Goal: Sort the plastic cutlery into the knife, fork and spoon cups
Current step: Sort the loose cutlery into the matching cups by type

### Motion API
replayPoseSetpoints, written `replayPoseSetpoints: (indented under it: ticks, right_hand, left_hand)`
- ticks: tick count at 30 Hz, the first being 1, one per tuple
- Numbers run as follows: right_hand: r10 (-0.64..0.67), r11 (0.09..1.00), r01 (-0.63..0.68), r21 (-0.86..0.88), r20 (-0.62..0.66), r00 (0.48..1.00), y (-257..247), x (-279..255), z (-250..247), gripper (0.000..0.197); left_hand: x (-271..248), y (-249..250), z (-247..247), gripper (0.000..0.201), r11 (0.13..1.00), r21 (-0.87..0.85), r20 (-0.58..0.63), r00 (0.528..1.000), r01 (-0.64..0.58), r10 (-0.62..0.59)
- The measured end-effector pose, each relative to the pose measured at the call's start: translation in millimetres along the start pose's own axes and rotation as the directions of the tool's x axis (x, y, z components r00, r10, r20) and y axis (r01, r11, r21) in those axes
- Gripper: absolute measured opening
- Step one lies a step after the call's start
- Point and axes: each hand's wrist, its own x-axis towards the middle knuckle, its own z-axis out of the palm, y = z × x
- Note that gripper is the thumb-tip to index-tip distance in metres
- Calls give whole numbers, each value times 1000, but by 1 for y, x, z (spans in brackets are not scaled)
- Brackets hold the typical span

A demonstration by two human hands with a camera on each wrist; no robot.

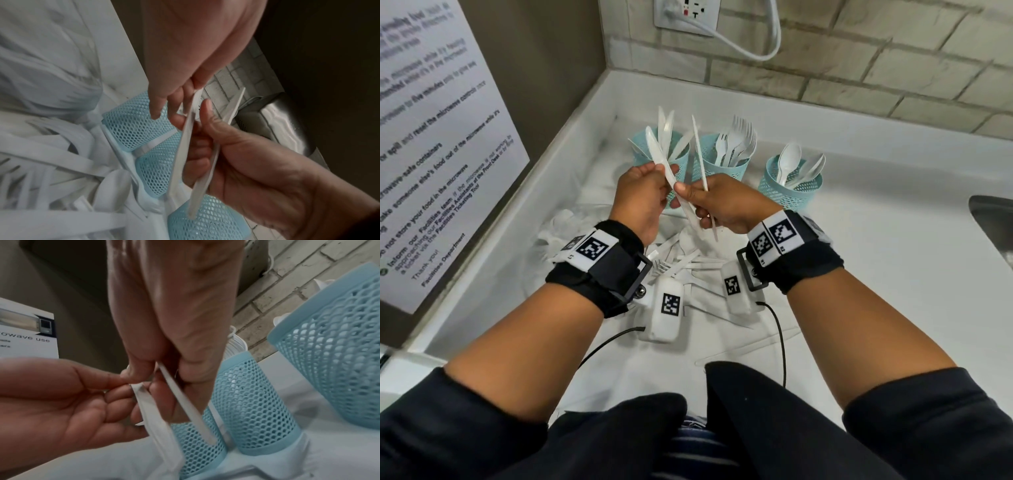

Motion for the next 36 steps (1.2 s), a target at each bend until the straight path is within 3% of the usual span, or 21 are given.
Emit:
replayPoseSetpoints:
  ticks: [3, 5, 7, 9, 13, 16, 19, 21, 23, 26, 31, 36]
  right_hand:
    - [-10, 971, 21, -238, 47, 999, -6, -4, 1, 40]
    - [-4, 962, 19, -273, 59, 998, -9, -5, 3, 43]
    - [78, 997, -79, -4, 147, 986, -9, -1, 7, 42]
    - [113, 956, -183, 228, 289, 951, -9, 1, 8, 44]
    - [76, 893, -250, 374, 422, 904, -9, 5, 9, 45]
    - [97, 861, -246, 445, 332, 938, -12, 13, 11, 45]
    - [9, 830, -29, 557, 39, 999, -24, 27, 4, 38]
    - [-84, 728, 190, 659, -188, 978, -36, 38, -2, 30]
    - [-135, 616, 375, 692, -376, 917, -48, 48, -6, 24]
    - [-167, 601, 512, 613, -530, 831, -59, 63, -9, 22]
    - [-240, 711, 550, 439, -583, 776, -55, 88, 9, 19]
    - [-215, 834, 410, 370, -467, 858, -35, 98, 19, 24]
  left_hand:
    - [-2, 0, 0, 28, 999, 50, 7, 1000, -11, 11]
    - [-2, 0, 0, 26, 996, 86, 34, 999, -11, 8]
    - [1, 1, -2, 20, 993, 120, 46, 999, 13, -19]
    - [3, 2, -5, 14, 993, 110, 57, 997, 48, -55]
    - [5, 4, -13, 27, 989, 124, 97, 991, 80, -92]
    - [4, 3, -15, 22, 977, 183, 85, 989, 106, -123]
    - [6, 0, -20, 18, 941, 308, 12, 989, 139, -149]
    - [9, -5, -25, 17, 872, 472, -14, 989, 134, -145]
    - [10, -10, -28, 12, 743, 665, 16, 994, 73, -111]
    - [8, -13, -28, 13, 506, 863, 77, 993, -21, -92]
    - [3, -18, -27, 32, 179, 974, 174, 968, -141, -183]
    - [-1, -17, -30, 53, 82, 975, 219, 948, -206, -232]
